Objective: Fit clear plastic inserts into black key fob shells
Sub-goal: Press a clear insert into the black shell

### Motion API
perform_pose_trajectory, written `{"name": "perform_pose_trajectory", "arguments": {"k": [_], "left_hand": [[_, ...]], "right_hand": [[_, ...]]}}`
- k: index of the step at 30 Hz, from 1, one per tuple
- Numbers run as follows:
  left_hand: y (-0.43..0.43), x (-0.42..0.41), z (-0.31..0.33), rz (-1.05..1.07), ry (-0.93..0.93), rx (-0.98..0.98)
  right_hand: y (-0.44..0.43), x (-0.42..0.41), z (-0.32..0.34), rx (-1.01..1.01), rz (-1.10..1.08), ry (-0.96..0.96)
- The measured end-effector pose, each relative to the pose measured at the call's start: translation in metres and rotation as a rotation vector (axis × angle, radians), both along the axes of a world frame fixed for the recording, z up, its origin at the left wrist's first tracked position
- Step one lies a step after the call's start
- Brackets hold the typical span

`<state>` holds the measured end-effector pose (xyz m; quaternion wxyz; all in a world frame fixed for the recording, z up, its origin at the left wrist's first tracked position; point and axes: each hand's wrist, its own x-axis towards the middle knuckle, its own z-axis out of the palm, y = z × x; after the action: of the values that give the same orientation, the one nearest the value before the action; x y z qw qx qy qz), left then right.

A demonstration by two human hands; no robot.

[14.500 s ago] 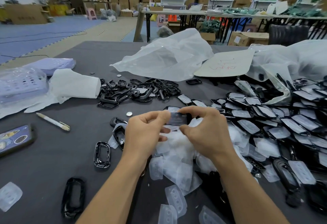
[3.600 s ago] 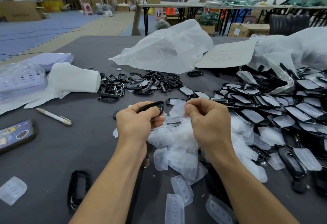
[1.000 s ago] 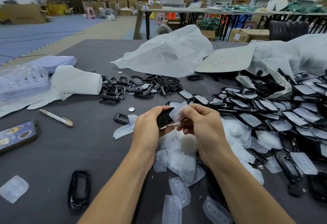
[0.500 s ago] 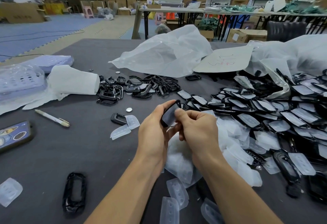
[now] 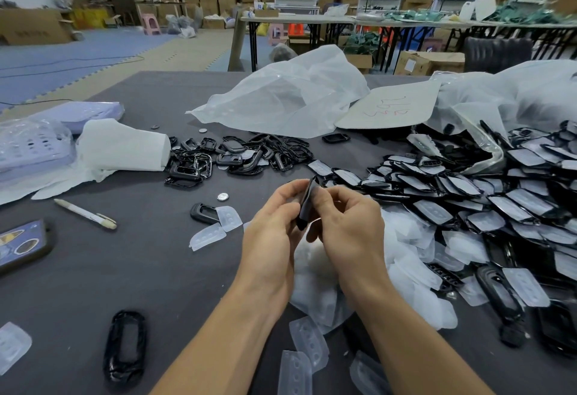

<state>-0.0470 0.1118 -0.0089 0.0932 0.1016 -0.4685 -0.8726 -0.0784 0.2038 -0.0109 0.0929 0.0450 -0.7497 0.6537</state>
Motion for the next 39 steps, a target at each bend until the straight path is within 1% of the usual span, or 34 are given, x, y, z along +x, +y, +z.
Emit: {"name": "perform_pose_trajectory", "arguments": {"k": [2, 4, 8, 11, 14, 17, 21, 27, 29, 34, 39], "left_hand": [[-0.004, 0.001, 0.001, 0.019, -0.017, -0.094], [-0.01, 0.002, 0.003, 0.056, -0.038, -0.228], [-0.017, 0.005, 0.006, 0.118, -0.072, -0.415], [-0.023, 0.005, 0.003, 0.154, -0.12, -0.479], [-0.028, 0.004, 0.001, 0.154, -0.142, -0.484], [-0.029, 0.003, 0.0, 0.143, -0.142, -0.481], [-0.029, 0.002, 0.001, 0.177, -0.123, -0.391], [-0.028, 0.002, 0.002, 0.131, -0.081, -0.288], [-0.029, 0.002, 0.002, 0.138, -0.087, -0.298], [-0.032, 0.003, 0.002, 0.162, -0.079, -0.415], [-0.033, 0.001, 0.0, 0.186, -0.105, -0.401]], "right_hand": [[0.002, -0.003, 0.002, -0.056, 0.017, -0.005], [0.005, -0.006, 0.002, -0.075, 0.012, 0.005], [0.008, -0.005, 0.003, 0.019, 0.069, 0.064], [0.009, -0.003, 0.004, 0.04, 0.135, 0.087], [0.009, -0.001, 0.006, 0.059, 0.16, 0.084], [0.01, -0.001, 0.008, -0.018, 0.207, 0.024], [0.01, -0.002, 0.01, -0.123, 0.256, -0.072], [0.01, -0.003, 0.009, -0.127, 0.215, -0.099], [0.01, -0.003, 0.009, -0.135, 0.205, -0.107], [0.009, 0.0, 0.01, -0.108, 0.256, -0.101], [0.008, 0.001, 0.01, -0.053, 0.256, -0.07]]}}
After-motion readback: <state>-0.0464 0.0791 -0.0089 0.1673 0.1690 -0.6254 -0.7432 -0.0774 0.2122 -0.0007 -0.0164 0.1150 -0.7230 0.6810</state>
